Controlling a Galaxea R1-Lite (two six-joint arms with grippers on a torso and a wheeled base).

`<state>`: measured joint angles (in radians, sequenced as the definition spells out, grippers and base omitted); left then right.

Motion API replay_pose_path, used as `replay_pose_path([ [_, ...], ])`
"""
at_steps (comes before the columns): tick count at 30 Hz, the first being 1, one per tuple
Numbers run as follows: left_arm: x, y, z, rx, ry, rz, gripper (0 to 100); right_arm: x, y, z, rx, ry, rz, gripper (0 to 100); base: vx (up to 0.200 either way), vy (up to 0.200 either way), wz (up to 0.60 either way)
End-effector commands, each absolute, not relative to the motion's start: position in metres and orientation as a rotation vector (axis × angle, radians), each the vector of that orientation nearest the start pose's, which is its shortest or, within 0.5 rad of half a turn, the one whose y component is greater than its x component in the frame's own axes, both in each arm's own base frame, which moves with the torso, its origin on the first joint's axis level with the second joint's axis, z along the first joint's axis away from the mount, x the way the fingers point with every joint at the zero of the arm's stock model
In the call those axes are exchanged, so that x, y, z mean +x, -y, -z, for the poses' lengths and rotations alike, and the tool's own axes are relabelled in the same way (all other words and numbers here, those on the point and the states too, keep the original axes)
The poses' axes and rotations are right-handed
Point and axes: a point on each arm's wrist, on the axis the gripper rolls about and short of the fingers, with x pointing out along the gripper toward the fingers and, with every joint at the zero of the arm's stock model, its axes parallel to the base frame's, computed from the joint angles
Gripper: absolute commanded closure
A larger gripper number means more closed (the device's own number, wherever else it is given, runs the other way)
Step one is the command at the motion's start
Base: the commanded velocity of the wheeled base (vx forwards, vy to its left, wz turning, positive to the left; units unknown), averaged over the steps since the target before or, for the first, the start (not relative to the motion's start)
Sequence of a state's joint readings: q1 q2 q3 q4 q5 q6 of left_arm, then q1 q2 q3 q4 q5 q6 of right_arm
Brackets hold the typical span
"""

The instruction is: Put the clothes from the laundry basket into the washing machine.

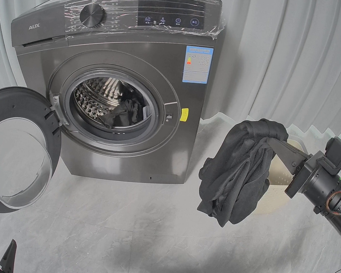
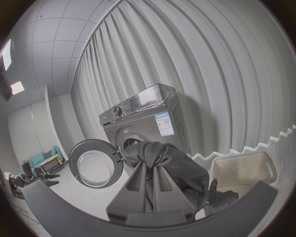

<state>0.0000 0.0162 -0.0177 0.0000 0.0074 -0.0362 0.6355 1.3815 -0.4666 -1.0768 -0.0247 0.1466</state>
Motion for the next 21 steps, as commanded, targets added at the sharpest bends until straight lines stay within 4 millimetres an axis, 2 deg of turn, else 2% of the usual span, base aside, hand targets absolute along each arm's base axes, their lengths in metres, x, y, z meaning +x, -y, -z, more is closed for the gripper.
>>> replay_pose_path([
  [1,-0.023,0.0,-0.076,-0.038,0.002,-0.008,0,0.168,-0.128,-0.22,0.197,0.113,-0.637,100,0.0,0.2,0.0],
  [5,-0.023,0.0,-0.076,-0.029,0.0,-0.003,0,0.165,-0.128,-0.214,0.191,0.091,-0.642,100,0.0,0.2,0.0],
  [21,-0.023,0.0,-0.076,-0.046,0.002,-0.006,0,0.165,-0.127,-0.21,0.192,0.078,-0.638,100,0.0,0.0,0.0],
])
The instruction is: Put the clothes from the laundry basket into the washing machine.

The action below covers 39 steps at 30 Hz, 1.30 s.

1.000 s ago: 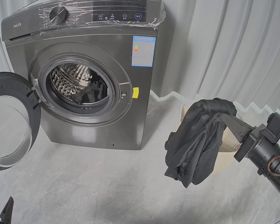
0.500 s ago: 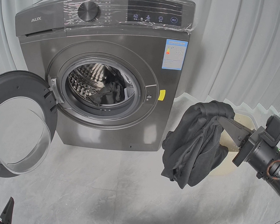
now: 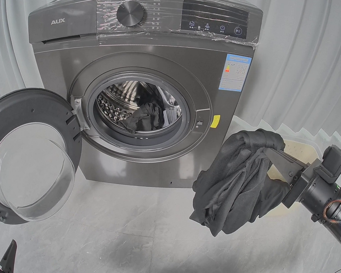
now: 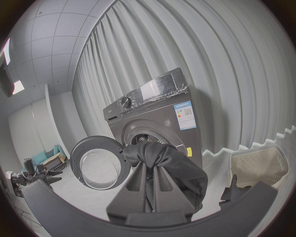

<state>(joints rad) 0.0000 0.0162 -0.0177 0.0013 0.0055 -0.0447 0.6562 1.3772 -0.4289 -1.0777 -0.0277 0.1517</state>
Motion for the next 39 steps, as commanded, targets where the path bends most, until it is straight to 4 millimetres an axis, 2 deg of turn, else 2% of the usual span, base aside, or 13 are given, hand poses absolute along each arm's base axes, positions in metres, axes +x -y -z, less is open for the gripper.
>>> replay_pose_path([
  [1,-0.023,-0.0001,-0.0762,-0.044,0.002,-0.006,0,0.1648,-0.1266,-0.2104,0.192,0.078,-0.638,100,0.0,0.0,0.0],
  [23,-0.023,-0.0001,-0.076,-0.046,0.0,-0.006,0,0.1661,-0.1276,-0.2065,0.187,0.062,-0.637,100,0.0,0.191,0.0],
  [39,-0.023,-0.0001,-0.0762,-0.046,0.002,-0.006,0,0.1646,-0.1269,-0.2015,0.179,0.043,-0.639,100,0.0,0.0,0.0],
])
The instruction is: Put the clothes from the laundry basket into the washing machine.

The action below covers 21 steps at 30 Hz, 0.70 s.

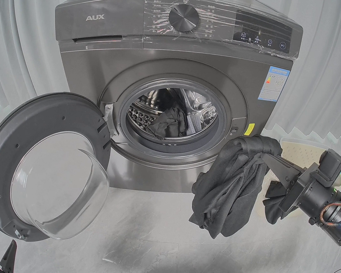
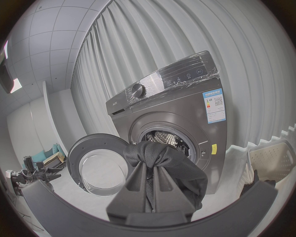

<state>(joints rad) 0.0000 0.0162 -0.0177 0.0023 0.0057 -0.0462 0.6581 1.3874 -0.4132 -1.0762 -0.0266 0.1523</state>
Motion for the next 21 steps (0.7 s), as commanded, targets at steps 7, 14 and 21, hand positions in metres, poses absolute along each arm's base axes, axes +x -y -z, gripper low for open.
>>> replay_pose_path([
  [7,-0.023,0.0,-0.076,-0.043,0.002,-0.006,0,0.157,-0.134,-0.191,0.168,-0.005,-0.68,100,0.0,0.0,0.0],
  [14,-0.023,0.0,-0.075,-0.018,-0.001,-0.005,0,0.169,-0.144,-0.195,0.176,0.004,-0.678,100,0.0,0.0,0.0],
  [21,-0.023,0.0,-0.075,0.018,0.0,0.008,0,0.181,-0.156,-0.198,0.183,0.011,-0.668,100,0.0,0.0,0.0],
])
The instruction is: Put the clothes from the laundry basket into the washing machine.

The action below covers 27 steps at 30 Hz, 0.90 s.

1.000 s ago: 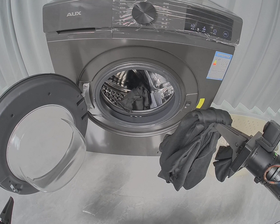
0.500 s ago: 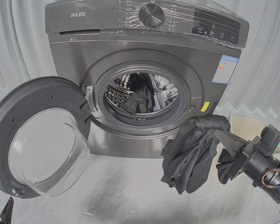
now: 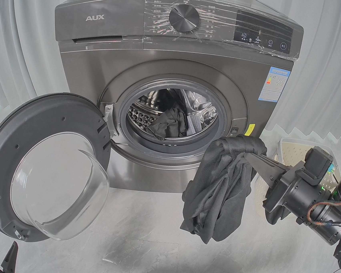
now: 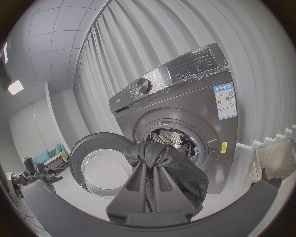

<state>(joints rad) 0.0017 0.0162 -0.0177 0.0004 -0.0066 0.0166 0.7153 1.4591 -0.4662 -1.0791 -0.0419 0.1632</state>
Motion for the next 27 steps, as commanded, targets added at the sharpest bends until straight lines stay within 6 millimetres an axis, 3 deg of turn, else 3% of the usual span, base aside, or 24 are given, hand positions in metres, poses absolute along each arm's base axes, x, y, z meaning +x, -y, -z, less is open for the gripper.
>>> replay_pose_path([
  [1,-0.023,0.0,-0.075,0.018,0.0,0.008,0,0.182,-0.157,-0.198,0.182,0.009,-0.66,100,0.0,0.0,0.0],
  [5,-0.023,0.0,-0.075,0.015,0.0,0.005,0,0.187,-0.164,-0.195,0.185,-0.003,-0.627,100,0.0,0.0,0.0],
  [9,-0.023,0.001,-0.076,0.06,0.003,0.037,0,0.186,-0.185,-0.199,0.226,-0.005,-0.681,100,0.0,0.0,0.0],
  [19,-0.023,0.001,-0.076,0.058,0.004,0.047,0,0.206,-0.209,-0.205,0.265,0.011,-0.702,100,0.0,0.0,0.0],
  [21,-0.028,0.001,-0.098,0.026,0.119,0.048,0,0.21,-0.214,-0.206,0.268,0.016,-0.708,100,0.0,0.0,0.0],
  [23,-0.044,0.002,-0.143,-0.007,0.295,0.058,0,0.212,-0.216,-0.206,0.27,0.017,-0.708,100,0.0,0.0,0.0],
  [24,-0.046,0.002,-0.154,-0.008,0.304,0.08,0,0.213,-0.217,-0.205,0.268,0.014,-0.71,100,0.0,0.0,0.0],
  [27,-0.042,0.006,-0.15,0.014,0.185,0.256,0,0.212,-0.221,-0.206,0.276,0.014,-0.731,100,0.0,0.0,0.0],
])
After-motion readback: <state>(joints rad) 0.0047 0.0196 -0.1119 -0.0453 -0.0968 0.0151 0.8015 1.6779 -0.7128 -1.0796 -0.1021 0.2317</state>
